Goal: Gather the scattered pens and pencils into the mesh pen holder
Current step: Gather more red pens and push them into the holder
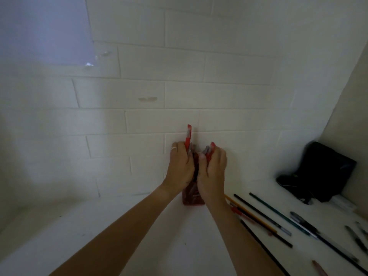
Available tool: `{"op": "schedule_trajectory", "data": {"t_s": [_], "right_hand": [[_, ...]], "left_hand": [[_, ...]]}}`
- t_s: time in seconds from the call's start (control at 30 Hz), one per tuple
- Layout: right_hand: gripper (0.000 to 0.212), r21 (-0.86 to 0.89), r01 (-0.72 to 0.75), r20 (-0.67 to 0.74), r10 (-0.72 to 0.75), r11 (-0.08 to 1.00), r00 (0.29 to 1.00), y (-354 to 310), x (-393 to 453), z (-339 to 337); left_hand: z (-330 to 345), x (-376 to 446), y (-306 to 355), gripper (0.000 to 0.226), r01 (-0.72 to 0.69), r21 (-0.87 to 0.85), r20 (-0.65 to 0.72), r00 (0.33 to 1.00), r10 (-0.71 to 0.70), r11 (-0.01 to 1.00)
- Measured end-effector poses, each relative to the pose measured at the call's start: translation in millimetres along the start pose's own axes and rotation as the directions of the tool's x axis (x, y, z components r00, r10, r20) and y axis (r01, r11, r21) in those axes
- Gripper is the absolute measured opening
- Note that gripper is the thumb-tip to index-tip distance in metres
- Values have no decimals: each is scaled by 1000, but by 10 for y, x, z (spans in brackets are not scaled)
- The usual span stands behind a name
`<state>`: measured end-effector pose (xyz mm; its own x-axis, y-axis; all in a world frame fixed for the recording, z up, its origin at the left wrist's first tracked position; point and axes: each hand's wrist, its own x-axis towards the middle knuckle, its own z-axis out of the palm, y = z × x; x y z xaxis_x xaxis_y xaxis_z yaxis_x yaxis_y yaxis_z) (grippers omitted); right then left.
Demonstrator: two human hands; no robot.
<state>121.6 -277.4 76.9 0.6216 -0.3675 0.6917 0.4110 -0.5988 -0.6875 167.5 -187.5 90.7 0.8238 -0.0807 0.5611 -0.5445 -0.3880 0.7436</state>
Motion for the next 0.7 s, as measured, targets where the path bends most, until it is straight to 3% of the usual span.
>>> {"op": "schedule_trajectory", "data": {"t_s": [0.07, 0.1, 0.27, 0.4, 0.47, 0.57, 0.7], "right_hand": [[27, -197, 55, -59, -68, 979, 996, 36, 26, 57], [30, -195, 31, -49, -41, 980, 998, 36, 34, 72], [46, -1, -128, 54, 128, 992, 990, 56, 7, 90], [61, 59, -151, 46, 149, 987, 988, 85, -32, 83], [60, 93, -167, 24, 166, 982, 986, 75, -23, 84], [40, 79, -139, -23, 142, 987, 990, 70, -6, 81], [26, 30, -124, -30, 125, 992, 992, 142, 9, 105]], "left_hand": [[19, -52, -6, 20, -43, 106, -51, 998, 49, 993], [24, -79, 6, 23, -39, 128, -48, 998, 45, 991], [55, -207, -14, 40, 81, 224, -45, 996, -73, 971], [57, -263, -106, 34, 116, 411, -99, 992, -82, 904], [51, -251, -137, 27, 117, 364, -91, 992, -90, 924], [8, -243, -156, 18, 56, 207, -53, 998, -46, 977], [-79, -151, -73, 17, 15, 114, -110, 994, -2, 993]]}}
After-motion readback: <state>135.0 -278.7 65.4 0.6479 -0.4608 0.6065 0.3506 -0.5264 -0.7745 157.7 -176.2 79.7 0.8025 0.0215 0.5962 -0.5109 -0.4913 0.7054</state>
